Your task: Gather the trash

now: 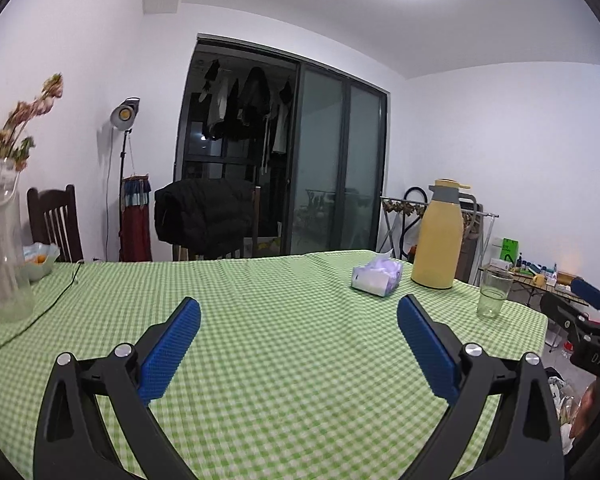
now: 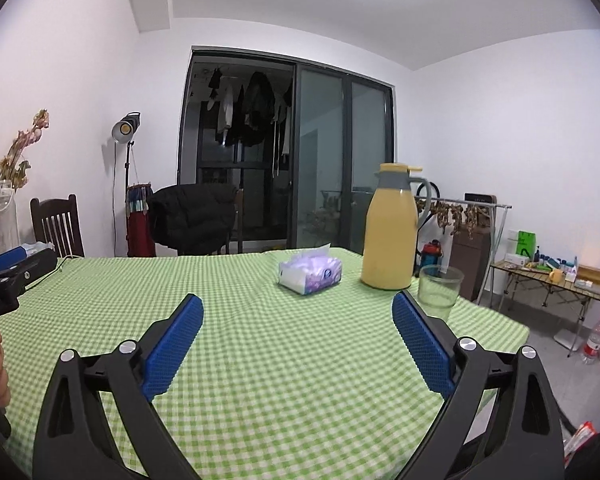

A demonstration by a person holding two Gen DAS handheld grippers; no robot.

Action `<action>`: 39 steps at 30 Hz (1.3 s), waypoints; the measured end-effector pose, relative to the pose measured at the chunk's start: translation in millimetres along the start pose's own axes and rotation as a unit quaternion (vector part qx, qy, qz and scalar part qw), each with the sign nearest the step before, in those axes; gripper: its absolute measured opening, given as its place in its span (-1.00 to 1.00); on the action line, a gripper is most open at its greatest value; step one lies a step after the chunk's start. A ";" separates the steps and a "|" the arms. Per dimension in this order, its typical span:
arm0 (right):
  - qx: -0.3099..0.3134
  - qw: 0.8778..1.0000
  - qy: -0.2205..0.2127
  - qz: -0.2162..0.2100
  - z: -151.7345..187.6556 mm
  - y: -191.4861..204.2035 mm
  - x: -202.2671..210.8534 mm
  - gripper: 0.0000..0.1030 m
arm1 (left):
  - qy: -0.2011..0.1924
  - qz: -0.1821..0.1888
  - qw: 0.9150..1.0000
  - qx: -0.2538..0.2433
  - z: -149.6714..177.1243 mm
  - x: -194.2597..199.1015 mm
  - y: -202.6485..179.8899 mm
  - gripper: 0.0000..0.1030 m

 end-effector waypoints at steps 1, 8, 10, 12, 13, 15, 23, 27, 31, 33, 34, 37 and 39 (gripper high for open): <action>-0.002 1.000 0.002 -0.003 3.6 0.8 -1.0 0.78 | -0.003 -0.003 1.000 0.002 3.3 0.0 1.5 0.86; -0.010 1.000 0.025 -0.003 23.2 12.9 -13.7 0.78 | 0.028 -0.008 1.000 0.002 27.0 -9.0 5.7 0.86; -0.017 0.999 0.034 -0.007 27.7 13.6 -16.5 0.78 | 0.034 -0.012 0.999 -0.008 33.0 -9.9 2.7 0.86; -0.019 0.999 0.042 -0.009 31.9 15.0 -18.0 0.78 | 0.044 -0.010 0.999 -0.015 38.7 -11.4 0.1 0.86; -0.019 0.999 0.044 -0.010 34.2 15.7 -17.7 0.78 | 0.048 -0.009 0.999 -0.016 41.9 -12.1 -0.9 0.86; -0.014 0.998 0.052 -0.013 37.4 19.1 -18.5 0.78 | 0.055 -0.009 0.998 -0.016 46.4 -13.6 -0.1 0.86; -0.006 0.996 0.081 -0.031 52.0 28.3 -24.2 0.78 | 0.089 -0.028 0.996 -0.015 50.6 -18.1 5.0 0.86; -0.006 0.995 0.093 -0.036 59.2 30.8 -26.2 0.78 | 0.085 -0.048 0.995 -0.021 51.6 -16.8 4.1 0.86; -0.009 0.995 0.096 -0.040 61.7 31.4 -26.1 0.78 | 0.100 -0.064 0.993 -0.008 51.9 -22.1 10.4 0.86; -0.010 0.994 0.097 -0.041 62.8 31.6 -25.6 0.78 | 0.108 -0.060 0.992 -0.004 52.4 -24.5 13.0 0.86; -0.010 0.994 0.097 -0.041 63.2 31.5 -25.5 0.78 | 0.109 -0.065 0.992 -0.004 52.8 -24.6 13.4 0.86; -0.011 0.994 0.097 -0.041 63.9 30.9 -25.2 0.78 | 0.106 -0.061 0.992 -0.006 52.3 -23.0 13.3 0.86; -0.011 0.994 0.096 -0.041 63.3 30.3 -24.7 0.78 | 0.102 -0.057 0.993 -0.008 52.1 -21.1 12.9 0.86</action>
Point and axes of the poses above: each gripper's, at about its wrist camera, not at the fingertips, and x roughly against the way its jaws point, y to its left, z to its underside, the point moved 2 cm from there along -x, roughly the way its jaws point, and after that the axes turned 7 degrees about -z, right-handed, at the moved point
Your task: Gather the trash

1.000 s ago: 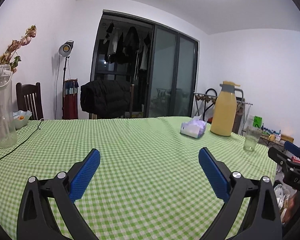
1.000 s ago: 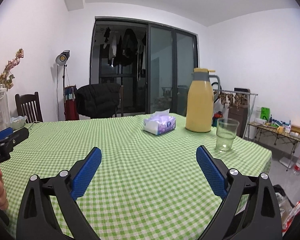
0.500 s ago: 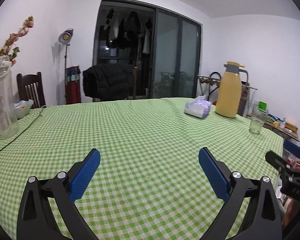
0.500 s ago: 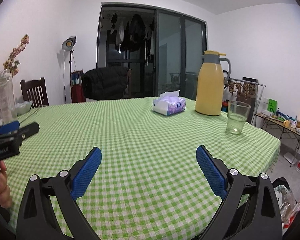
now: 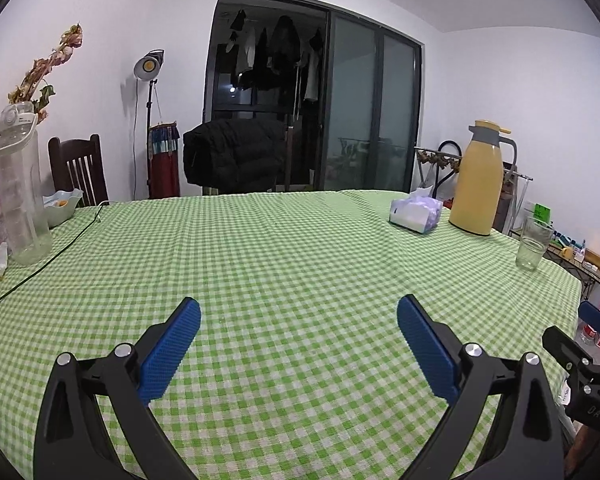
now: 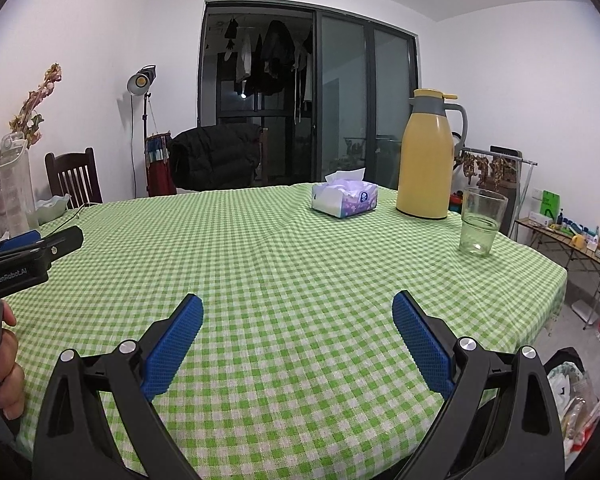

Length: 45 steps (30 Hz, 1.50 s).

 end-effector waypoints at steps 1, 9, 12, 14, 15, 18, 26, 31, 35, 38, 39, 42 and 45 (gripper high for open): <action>0.000 1.000 0.000 0.000 0.1 -0.3 0.1 0.78 | -0.001 0.001 1.000 -0.002 -0.1 0.4 -0.5 0.86; -0.001 1.000 -0.004 0.001 -0.5 -2.6 1.5 0.78 | -0.002 0.008 1.000 -0.007 -1.0 0.8 -3.1 0.86; 0.001 1.000 -0.004 0.000 -1.0 -2.3 1.2 0.78 | -0.002 0.005 1.000 -0.004 -1.1 0.6 -2.7 0.86; 0.002 1.000 -0.005 0.001 -0.6 -1.6 1.3 0.78 | -0.002 0.003 1.000 -0.001 -1.3 0.7 -1.5 0.86; 0.002 1.000 -0.005 0.000 -0.6 -1.3 1.1 0.78 | -0.002 0.004 1.000 0.000 -1.3 0.6 -1.1 0.86; 0.002 1.000 -0.005 0.001 -0.6 -1.1 0.8 0.78 | -0.003 0.005 1.000 -0.001 -1.2 1.1 -1.1 0.86; 0.001 1.000 -0.003 0.001 0.5 -1.6 0.3 0.78 | 0.000 0.006 1.000 0.004 -0.8 -0.8 1.2 0.86; 0.000 1.000 -0.003 0.002 1.1 -1.5 0.5 0.78 | 0.000 0.005 1.000 0.001 -0.3 -0.3 -0.3 0.86; 0.001 1.000 -0.002 0.002 2.1 -1.4 0.9 0.78 | 0.005 0.005 1.000 0.002 -1.1 -3.0 0.7 0.86; 0.001 1.000 -0.001 0.002 2.7 -1.6 0.9 0.78 | 0.004 0.005 1.000 0.003 -1.6 -3.2 1.8 0.86; 0.000 1.000 -0.001 0.002 2.9 -1.6 1.0 0.78 | 0.004 0.005 1.000 0.002 -1.5 -3.2 1.8 0.86; 0.000 1.000 -0.002 0.003 2.9 -2.2 1.2 0.78 | 0.003 0.004 1.000 0.000 -2.0 -2.1 2.3 0.86; -0.001 1.000 0.000 0.005 3.2 -3.8 0.6 0.78 | 0.002 0.004 1.000 -0.001 -2.9 -1.9 3.2 0.86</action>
Point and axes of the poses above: each gripper's, at about its wrist camera, not at the fingertips, and x roughly against the way its jaws point, y to its left, z to its underside, the point moved 2 cm from there along -x, roughly the way its jaws point, and after that the axes turned 7 degrees about -z, right-handed, at the moved point
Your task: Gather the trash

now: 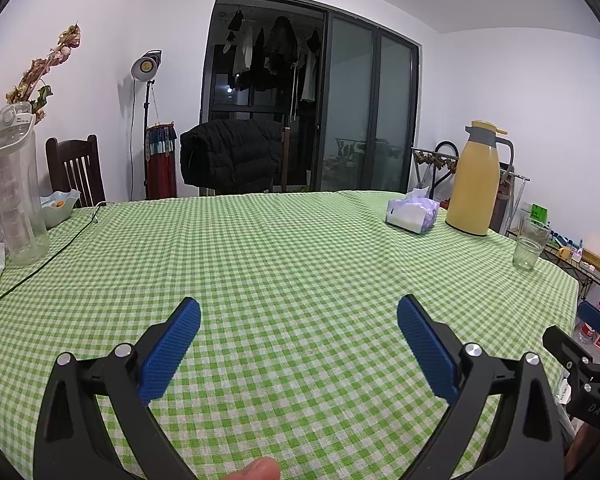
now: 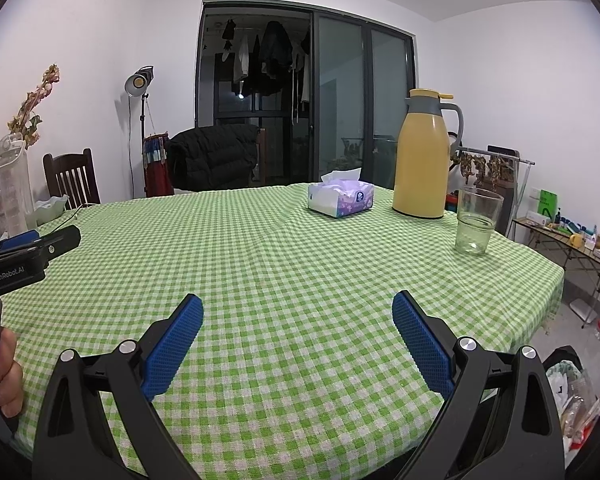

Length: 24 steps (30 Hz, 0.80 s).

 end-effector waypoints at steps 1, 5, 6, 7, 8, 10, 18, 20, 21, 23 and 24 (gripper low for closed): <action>0.000 1.000 0.001 0.001 0.2 -0.6 -0.1 0.78 | 0.000 -0.001 1.000 0.000 0.0 0.1 -0.2 0.86; -0.002 1.000 0.001 0.001 0.2 -2.2 -0.7 0.78 | 0.000 0.000 1.000 -0.001 -0.2 0.1 -0.4 0.86; -0.002 1.000 0.001 0.002 0.3 -2.2 -0.4 0.78 | 0.000 0.000 1.000 -0.001 -0.2 0.1 -0.1 0.86; -0.002 1.000 0.001 0.001 0.2 -2.2 -0.5 0.78 | 0.000 -0.001 1.000 0.000 0.0 0.4 -0.4 0.86; -0.002 1.000 0.001 0.001 0.2 -2.1 -0.4 0.78 | 0.000 -0.001 1.000 0.001 -0.2 0.6 0.8 0.86; -0.002 1.000 0.001 0.001 0.1 -2.2 -0.5 0.78 | -0.001 0.000 1.000 0.000 -0.3 -0.2 -0.3 0.86; -0.002 1.000 0.001 0.002 -0.1 -2.5 0.1 0.78 | -0.002 0.000 1.000 -0.002 -0.5 0.3 0.3 0.86; -0.002 1.000 0.001 0.002 -0.2 -2.7 0.2 0.78 | -0.002 0.000 1.000 -0.002 -0.3 0.4 0.0 0.86; -0.003 1.000 0.001 0.003 -0.3 -3.1 0.0 0.78 | -0.001 -0.001 1.000 -0.002 -0.3 0.4 0.2 0.86; -0.003 1.000 0.001 0.003 -0.2 -3.4 0.0 0.78 | -0.002 -0.001 1.000 -0.001 -0.5 0.3 1.3 0.86; -0.004 1.000 0.001 0.003 0.1 -3.4 0.0 0.78 | -0.002 -0.001 1.000 -0.001 -0.6 0.2 1.1 0.86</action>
Point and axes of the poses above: each gripper's, at about its wrist camera, not at the fingertips, and x roughly against the way its jaws point, y to its left, z to its underside, the point moved 2 cm from there along -x, roughly the way its jaws point, and after that the axes turned 7 degrees about -z, right-handed, at the moved point
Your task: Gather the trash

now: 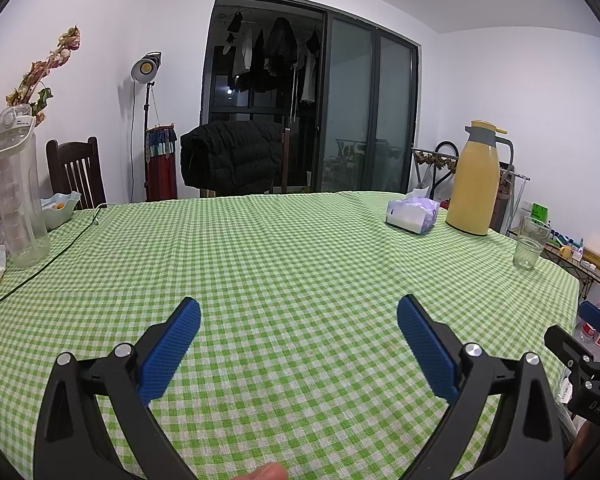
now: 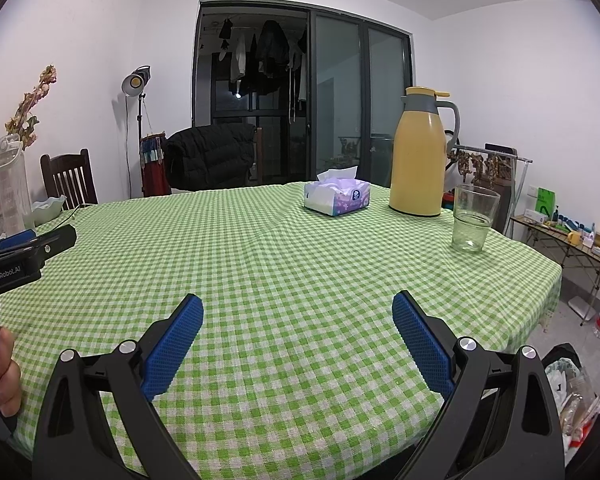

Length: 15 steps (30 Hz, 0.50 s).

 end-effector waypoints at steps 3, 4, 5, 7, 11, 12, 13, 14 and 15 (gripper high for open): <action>0.000 1.000 0.000 0.001 0.0 -0.8 0.1 0.78 | 0.000 0.000 1.000 -0.001 0.1 -0.2 -0.6 0.86; 0.000 1.000 0.000 0.001 0.0 -0.8 0.1 0.78 | 0.000 0.000 1.000 -0.001 0.3 0.3 -1.0 0.86; 0.000 1.000 0.000 0.001 0.1 -1.2 0.2 0.78 | 0.000 0.000 1.000 -0.001 0.3 0.4 -1.1 0.86; -0.001 1.000 0.000 0.001 0.2 -1.3 0.2 0.78 | 0.000 0.000 1.000 -0.001 0.0 0.0 -0.4 0.86; 0.000 1.000 0.000 0.001 0.1 -1.4 0.3 0.78 | 0.000 0.000 1.000 -0.001 0.0 -0.1 0.1 0.86; 0.000 1.000 0.000 0.001 0.2 -1.3 0.4 0.78 | 0.000 0.000 1.000 -0.001 0.1 0.0 -0.5 0.86; 0.000 1.000 0.001 0.000 0.1 -1.3 0.2 0.78 | 0.000 0.000 1.000 -0.001 0.3 0.1 -0.8 0.86; 0.000 1.000 0.001 0.001 0.2 -1.7 -0.1 0.78 | 0.000 0.000 1.000 -0.001 0.3 0.0 -0.9 0.86; 0.000 1.000 0.001 0.001 0.4 -2.5 -0.3 0.78 | 0.000 0.000 1.000 -0.001 0.2 -0.1 -0.5 0.86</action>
Point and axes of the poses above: each gripper's, at about its wrist camera, not at the fingertips, and x roughly against the way its jaws point, y to its left, z to its underside, the point moved 2 cm from there along -x, roughly the way its jaws point, and after that the axes turned 7 degrees about -z, right-handed, at the moved point
